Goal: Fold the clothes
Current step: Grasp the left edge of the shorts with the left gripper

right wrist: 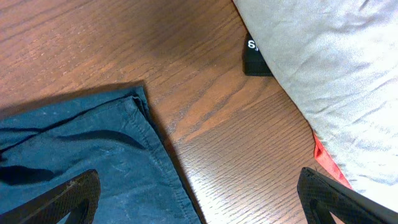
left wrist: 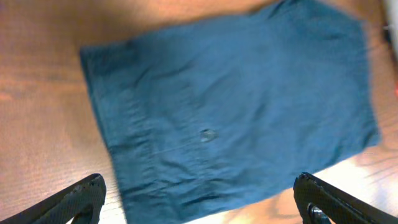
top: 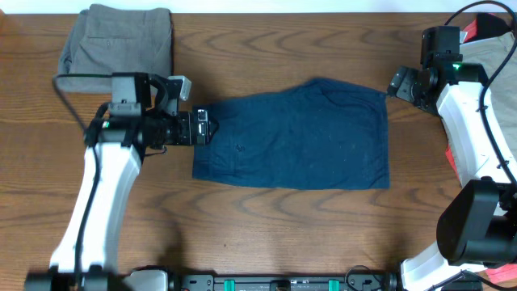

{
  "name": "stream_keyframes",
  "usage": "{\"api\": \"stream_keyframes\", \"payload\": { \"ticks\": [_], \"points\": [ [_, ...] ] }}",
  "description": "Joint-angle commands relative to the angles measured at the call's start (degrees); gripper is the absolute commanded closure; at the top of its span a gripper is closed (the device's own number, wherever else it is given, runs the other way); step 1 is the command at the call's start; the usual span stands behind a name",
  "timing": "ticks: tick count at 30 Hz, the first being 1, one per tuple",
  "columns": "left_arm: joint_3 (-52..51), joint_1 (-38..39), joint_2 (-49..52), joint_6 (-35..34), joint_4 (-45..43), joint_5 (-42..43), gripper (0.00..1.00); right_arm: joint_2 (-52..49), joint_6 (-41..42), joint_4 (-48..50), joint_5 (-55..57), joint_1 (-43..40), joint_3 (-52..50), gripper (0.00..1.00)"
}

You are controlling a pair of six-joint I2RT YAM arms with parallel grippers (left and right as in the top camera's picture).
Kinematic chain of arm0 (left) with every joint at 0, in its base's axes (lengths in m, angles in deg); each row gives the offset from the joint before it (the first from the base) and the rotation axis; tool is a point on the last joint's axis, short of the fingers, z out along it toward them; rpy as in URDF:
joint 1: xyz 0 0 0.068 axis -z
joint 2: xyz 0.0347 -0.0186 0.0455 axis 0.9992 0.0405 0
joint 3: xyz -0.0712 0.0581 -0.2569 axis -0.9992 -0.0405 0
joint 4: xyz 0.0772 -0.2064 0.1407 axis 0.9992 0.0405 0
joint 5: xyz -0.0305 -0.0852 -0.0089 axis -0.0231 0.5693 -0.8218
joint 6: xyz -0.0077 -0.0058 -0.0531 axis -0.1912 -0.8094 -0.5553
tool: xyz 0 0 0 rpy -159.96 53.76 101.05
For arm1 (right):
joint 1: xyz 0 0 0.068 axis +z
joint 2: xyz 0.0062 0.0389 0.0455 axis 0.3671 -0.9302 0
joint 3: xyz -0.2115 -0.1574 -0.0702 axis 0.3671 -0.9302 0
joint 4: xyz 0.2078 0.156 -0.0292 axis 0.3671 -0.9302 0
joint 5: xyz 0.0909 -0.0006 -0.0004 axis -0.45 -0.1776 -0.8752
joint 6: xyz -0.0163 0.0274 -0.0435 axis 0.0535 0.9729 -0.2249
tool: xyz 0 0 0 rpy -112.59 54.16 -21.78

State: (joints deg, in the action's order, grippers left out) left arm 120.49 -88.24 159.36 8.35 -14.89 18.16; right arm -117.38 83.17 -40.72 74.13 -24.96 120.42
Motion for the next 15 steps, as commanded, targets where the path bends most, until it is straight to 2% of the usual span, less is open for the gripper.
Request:
{"api": "stream_keyframes", "payload": {
  "ticks": [1, 4, 8, 15],
  "points": [
    [0.74, -3.3, 5.25, 1.62, -0.42, -0.59, 0.02, 1.27, -0.76, -0.02, 0.79, 0.07, 0.09, 0.01],
    [0.74, -5.64, 9.4, 1.73, -1.14, 1.57, 0.02, 1.27, -0.76, -0.04, 0.79, 0.11, 0.09, 0.01],
    [0.74, -6.34, 14.32, 5.84, -1.49, 7.32, 0.02, 1.27, -0.76, -0.02, 0.79, 0.09, 0.09, 0.01],
    [0.74, -6.29, 21.75, 6.34, -1.53, 7.74, 0.02, 1.27, -0.76, -0.02, 0.79, 0.11, 0.09, 0.01]
  ]
}}
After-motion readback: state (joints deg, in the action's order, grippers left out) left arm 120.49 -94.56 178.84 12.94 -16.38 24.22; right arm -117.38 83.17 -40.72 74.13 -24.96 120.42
